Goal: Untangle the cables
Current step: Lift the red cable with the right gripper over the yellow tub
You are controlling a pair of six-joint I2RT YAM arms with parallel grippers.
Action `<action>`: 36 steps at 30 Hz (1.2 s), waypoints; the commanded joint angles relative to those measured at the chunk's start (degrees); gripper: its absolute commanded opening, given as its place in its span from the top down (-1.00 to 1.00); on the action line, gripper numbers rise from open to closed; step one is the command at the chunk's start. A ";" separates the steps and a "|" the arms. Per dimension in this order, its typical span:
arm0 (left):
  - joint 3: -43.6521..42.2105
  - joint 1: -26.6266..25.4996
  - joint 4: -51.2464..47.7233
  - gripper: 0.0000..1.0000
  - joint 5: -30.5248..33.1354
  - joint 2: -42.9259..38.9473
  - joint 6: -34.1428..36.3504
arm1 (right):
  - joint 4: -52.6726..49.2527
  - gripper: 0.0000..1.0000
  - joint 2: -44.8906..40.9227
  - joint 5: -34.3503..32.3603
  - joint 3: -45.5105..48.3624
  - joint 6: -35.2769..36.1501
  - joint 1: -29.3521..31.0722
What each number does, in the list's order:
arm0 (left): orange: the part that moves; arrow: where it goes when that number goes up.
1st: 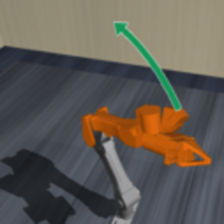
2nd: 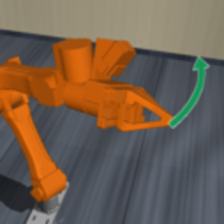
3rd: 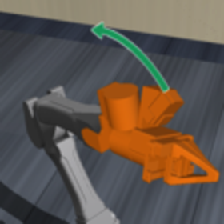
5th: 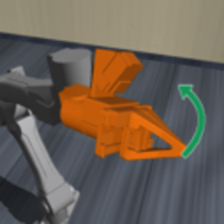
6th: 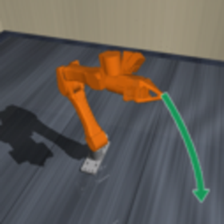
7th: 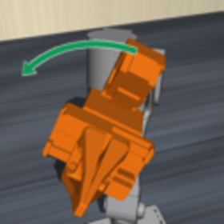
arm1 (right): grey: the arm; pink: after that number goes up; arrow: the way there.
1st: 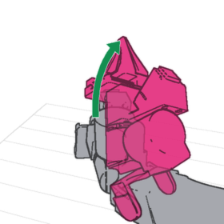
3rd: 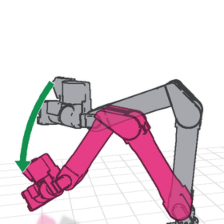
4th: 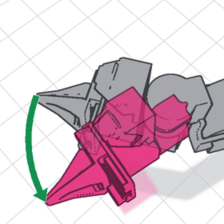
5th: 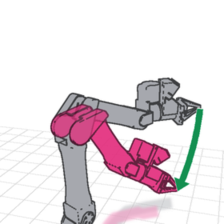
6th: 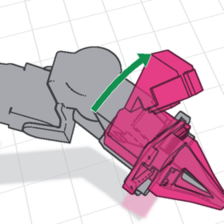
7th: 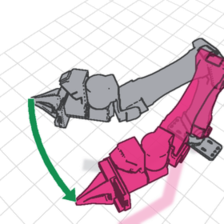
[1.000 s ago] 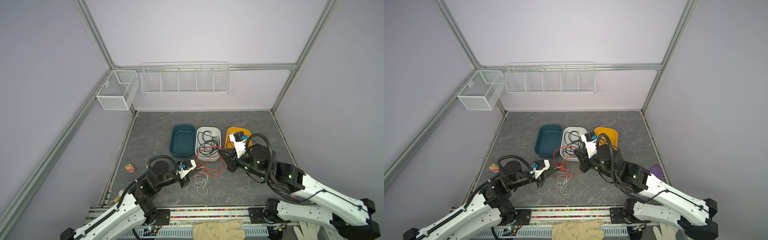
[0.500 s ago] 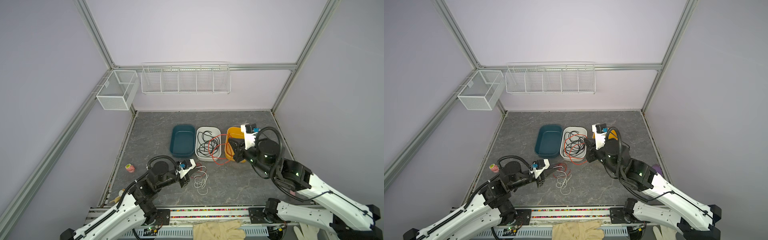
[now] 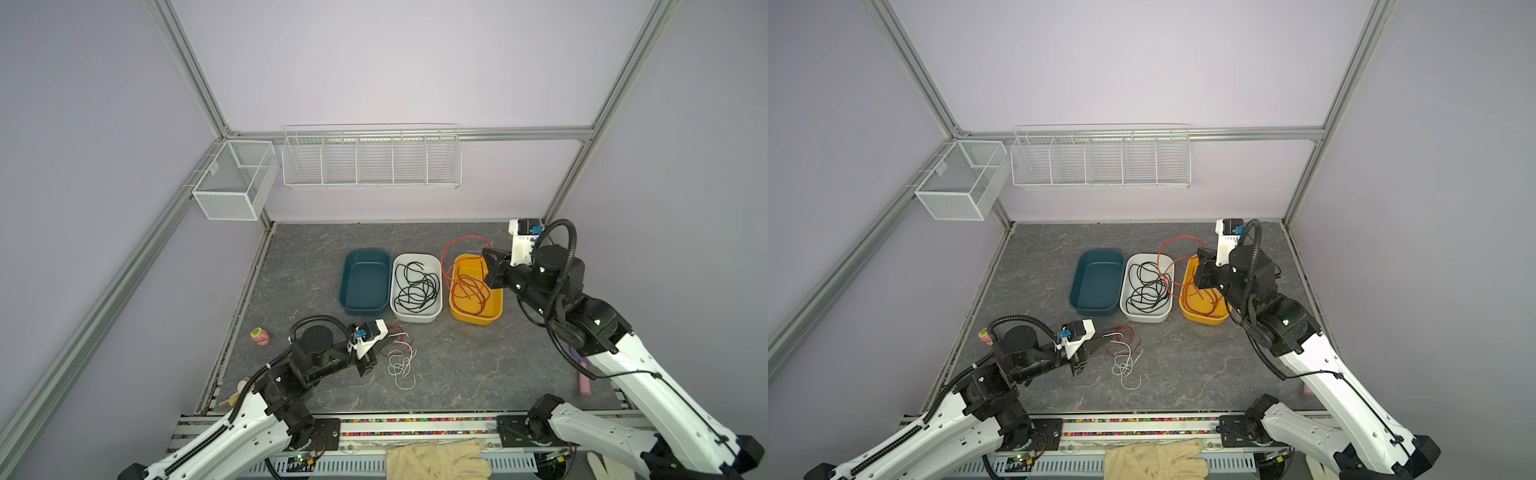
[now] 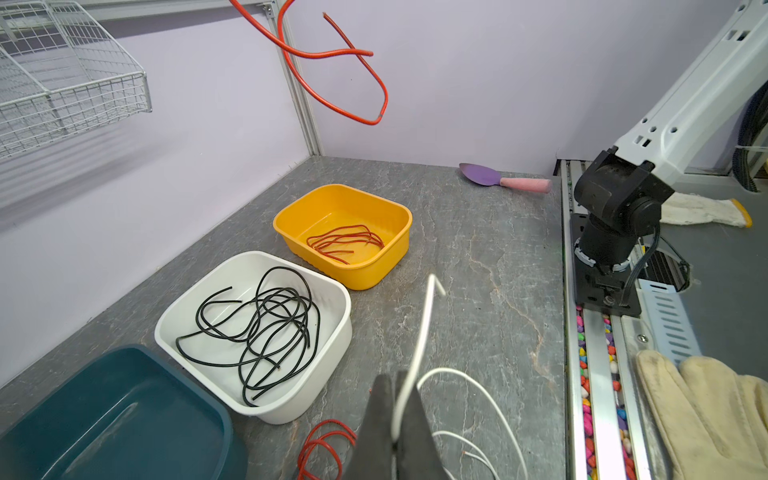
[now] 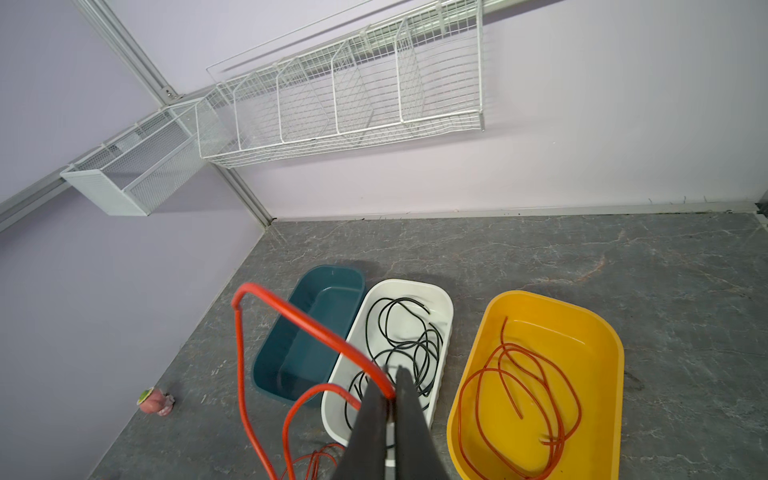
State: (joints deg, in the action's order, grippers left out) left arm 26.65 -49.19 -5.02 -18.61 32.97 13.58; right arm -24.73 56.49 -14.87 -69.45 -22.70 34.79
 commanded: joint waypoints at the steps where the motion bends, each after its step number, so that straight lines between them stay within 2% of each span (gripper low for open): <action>1: -0.99 -0.21 -0.21 1.00 1.58 -0.54 0.84 | -0.01 0.87 0.27 2.91 -0.74 -2.46 -3.34; 9: -1.10 -0.21 0.45 1.00 5.21 -1.33 0.88 | 1.15 0.87 2.89 9.13 1.94 -6.62 -12.83; 20: -1.61 -0.21 1.59 1.00 8.76 -2.17 0.85 | 5.09 0.87 7.77 13.31 7.34 -10.03 -18.76; 35: -1.76 -0.22 2.03 1.00 11.84 -3.09 1.16 | 10.63 0.87 17.29 11.97 13.27 -14.69 -22.66; 36: -1.86 -0.21 2.13 1.00 11.89 -3.09 1.06 | 10.89 0.87 18.27 11.92 13.28 -14.87 -24.37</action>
State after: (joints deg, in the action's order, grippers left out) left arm 25.80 -49.19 -4.10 -7.44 30.50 13.80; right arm -16.86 72.93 -2.85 -57.34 -35.38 11.92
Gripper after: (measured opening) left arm 0.050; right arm 0.066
